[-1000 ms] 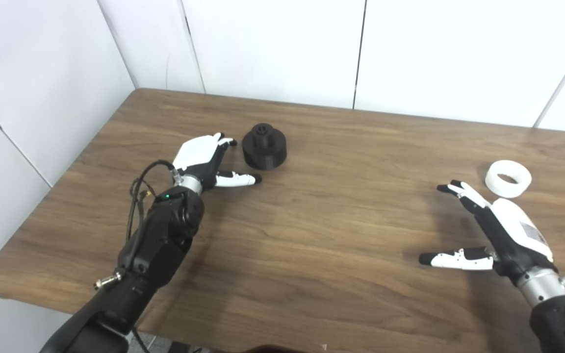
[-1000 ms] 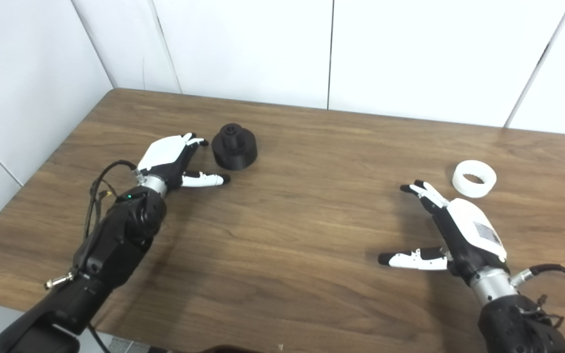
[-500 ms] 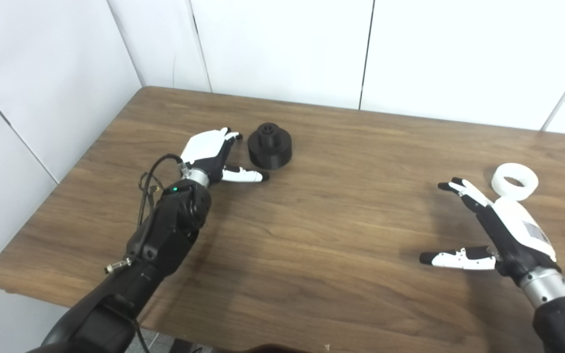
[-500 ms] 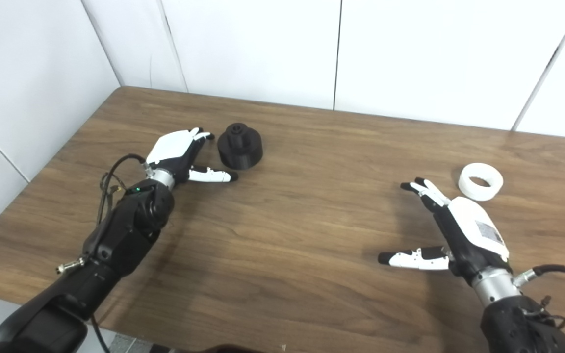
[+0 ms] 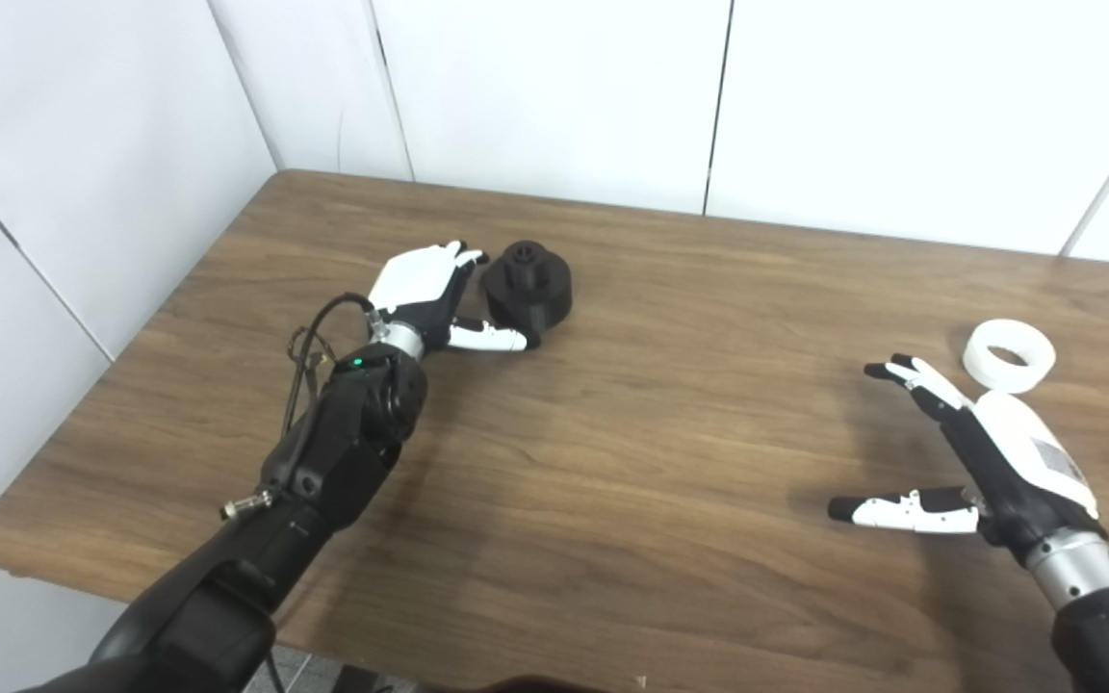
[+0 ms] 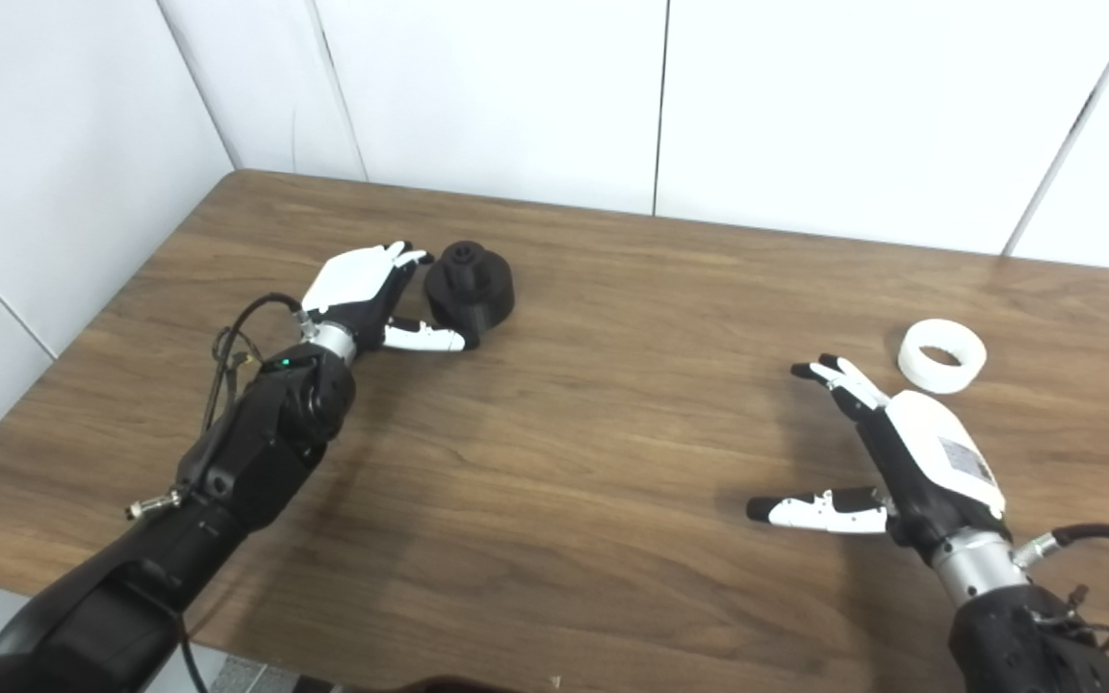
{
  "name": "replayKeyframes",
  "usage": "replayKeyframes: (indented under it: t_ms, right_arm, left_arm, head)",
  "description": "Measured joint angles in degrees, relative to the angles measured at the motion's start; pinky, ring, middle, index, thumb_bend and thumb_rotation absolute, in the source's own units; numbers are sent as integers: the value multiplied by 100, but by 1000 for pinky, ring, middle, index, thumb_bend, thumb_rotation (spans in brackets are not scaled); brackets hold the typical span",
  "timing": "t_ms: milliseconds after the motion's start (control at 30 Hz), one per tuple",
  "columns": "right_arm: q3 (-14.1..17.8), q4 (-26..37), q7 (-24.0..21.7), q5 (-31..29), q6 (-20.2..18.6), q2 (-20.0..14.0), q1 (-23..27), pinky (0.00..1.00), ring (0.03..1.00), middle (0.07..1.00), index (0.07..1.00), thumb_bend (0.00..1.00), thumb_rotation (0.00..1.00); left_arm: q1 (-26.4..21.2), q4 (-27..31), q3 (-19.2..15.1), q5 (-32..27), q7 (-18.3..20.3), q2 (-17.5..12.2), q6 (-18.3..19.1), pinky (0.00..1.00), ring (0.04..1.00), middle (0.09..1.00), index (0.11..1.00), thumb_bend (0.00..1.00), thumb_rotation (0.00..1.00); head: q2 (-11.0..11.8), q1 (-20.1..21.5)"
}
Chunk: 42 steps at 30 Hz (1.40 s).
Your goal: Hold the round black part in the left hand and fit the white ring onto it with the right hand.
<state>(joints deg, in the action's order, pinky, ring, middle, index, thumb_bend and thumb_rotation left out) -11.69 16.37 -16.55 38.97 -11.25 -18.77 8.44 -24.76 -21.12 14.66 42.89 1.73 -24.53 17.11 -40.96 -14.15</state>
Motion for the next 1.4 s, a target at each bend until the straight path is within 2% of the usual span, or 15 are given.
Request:
replayKeyframes:
  t_ms: [167,367,467,600,633,733,1100,1400]
  right_arm:
    - [12,0,0,-14,2,0,1,850,906,950,875,957,446]
    - [13,0,-1,-19,2,0,5,843,905,950,876,961,472]
    - [13,34,-38,10,-9,-1,2,852,906,954,880,959,474]
    - [17,130,-68,26,-18,-1,8,847,904,952,879,953,474]
    - [18,130,-68,30,-18,-2,3,846,904,950,877,953,474]
    - [25,130,-68,30,-17,-2,-12,834,898,949,876,951,473]
    - [41,130,-68,42,-17,-11,-19,826,899,949,875,943,475]
    - [69,152,-80,31,-24,-11,-18,853,905,951,878,943,472]
  left_arm:
    - [-1,0,49,-37,-118,59,-48,1000,1000,1000,888,1000,628]
    - [-24,-74,79,-108,-244,153,-234,996,1000,1000,854,1000,596]
    - [-25,-173,-25,-299,-422,257,-415,998,1000,1000,791,1000,510]
    - [-25,-231,-161,-463,-690,408,-555,1000,1000,1000,715,889,392]
    - [-25,-234,-171,-476,-762,420,-589,1000,1000,1000,692,859,337]
    - [-43,-238,-218,-529,-904,442,-675,1000,1000,1000,662,846,291]
    - [-70,-232,-233,-561,-1079,494,-747,1000,1000,1000,617,827,238]
    - [58,-22,-180,-652,-1015,500,-797,995,1000,995,608,875,274]
  head:
    - [-9,0]
    - [-26,9]
    - [-35,9]
    - [-61,26]
    - [-61,9]
    - [-79,18]
    - [-140,70]
    - [-176,114]
